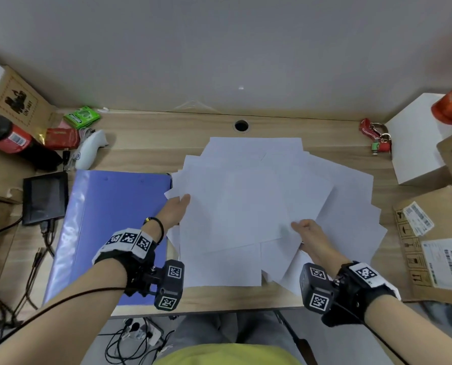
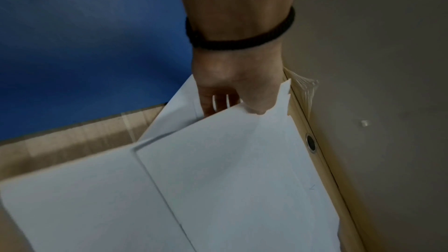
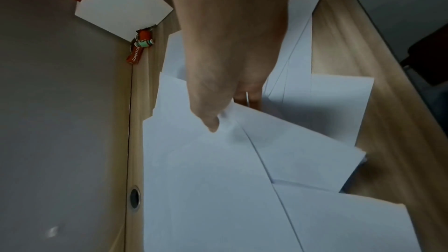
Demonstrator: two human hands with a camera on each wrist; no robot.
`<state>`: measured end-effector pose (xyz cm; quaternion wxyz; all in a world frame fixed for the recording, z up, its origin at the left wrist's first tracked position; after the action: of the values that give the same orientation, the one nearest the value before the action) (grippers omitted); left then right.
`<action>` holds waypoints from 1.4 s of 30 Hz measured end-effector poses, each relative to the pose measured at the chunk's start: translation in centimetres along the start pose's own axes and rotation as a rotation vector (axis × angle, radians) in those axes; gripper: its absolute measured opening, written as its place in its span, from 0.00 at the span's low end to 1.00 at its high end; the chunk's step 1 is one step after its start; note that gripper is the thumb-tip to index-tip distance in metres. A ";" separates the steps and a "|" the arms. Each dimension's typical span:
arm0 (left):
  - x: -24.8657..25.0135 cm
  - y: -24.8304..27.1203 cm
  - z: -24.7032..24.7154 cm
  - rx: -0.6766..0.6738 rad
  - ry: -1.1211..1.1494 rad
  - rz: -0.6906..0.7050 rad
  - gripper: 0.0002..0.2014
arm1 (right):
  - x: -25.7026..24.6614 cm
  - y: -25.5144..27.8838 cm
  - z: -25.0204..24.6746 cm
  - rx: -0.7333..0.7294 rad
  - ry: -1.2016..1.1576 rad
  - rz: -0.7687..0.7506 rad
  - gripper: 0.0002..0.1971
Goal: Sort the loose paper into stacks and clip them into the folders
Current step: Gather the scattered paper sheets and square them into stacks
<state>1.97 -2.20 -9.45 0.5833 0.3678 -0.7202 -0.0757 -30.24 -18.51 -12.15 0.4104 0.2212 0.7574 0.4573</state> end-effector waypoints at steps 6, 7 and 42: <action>3.2 -0.3 -0.7 0.053 0.066 0.204 0.19 | -1.2 -0.4 1.7 -0.057 -0.014 -0.019 0.13; 3.3 -0.4 -0.9 0.068 0.070 0.213 0.18 | -1.4 -0.3 2.1 -0.071 -0.016 -0.022 0.14; -3.4 5.0 -3.8 -0.069 0.036 0.012 0.26 | -0.8 0.5 10.9 0.000 -0.044 0.025 0.41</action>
<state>3.36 4.65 -8.27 0.6090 0.3447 -0.7086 -0.0903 -20.85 -13.26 -14.04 0.4211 0.2408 0.7454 0.4572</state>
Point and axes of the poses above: each hand's wrist, its own y-axis away from the middle knuckle, its own z-axis out of the palm, x = y × z, the point moved 8 cm from there along -y, towards the middle knuckle, and after that the axes turned 14 degrees about z, right-handed, at the moved point
